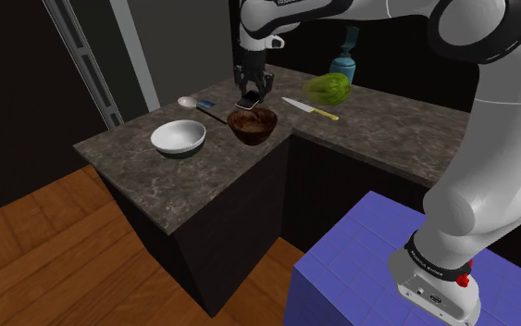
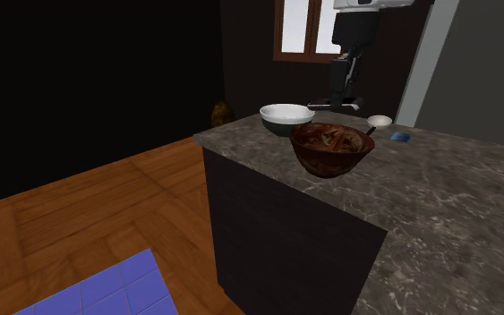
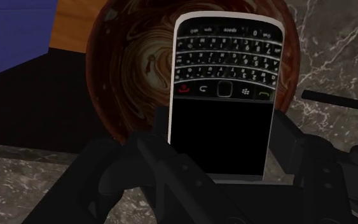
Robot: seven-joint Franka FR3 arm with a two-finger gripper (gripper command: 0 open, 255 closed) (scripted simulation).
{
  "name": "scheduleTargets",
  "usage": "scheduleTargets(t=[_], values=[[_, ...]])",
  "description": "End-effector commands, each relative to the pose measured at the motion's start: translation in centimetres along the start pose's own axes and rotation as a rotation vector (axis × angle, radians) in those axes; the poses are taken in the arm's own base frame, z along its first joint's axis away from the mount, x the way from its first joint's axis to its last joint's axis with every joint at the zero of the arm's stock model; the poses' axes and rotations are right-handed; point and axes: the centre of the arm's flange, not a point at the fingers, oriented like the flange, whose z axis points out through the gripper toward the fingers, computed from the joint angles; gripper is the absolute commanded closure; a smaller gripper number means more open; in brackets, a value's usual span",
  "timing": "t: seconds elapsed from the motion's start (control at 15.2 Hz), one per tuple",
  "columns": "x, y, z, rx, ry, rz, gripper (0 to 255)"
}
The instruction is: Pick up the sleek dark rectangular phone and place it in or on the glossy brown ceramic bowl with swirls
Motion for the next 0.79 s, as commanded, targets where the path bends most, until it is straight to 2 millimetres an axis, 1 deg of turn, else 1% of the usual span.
scheduleTargets(t=[0.0,0.59,0.73], values=[[0.1,0.1,1.1,0.0,0.0,0.0,255],[0.2,0.4,6.0,0.0,0.0,0.0,255],[0.2,0.4,6.0,0.0,0.0,0.0,255]])
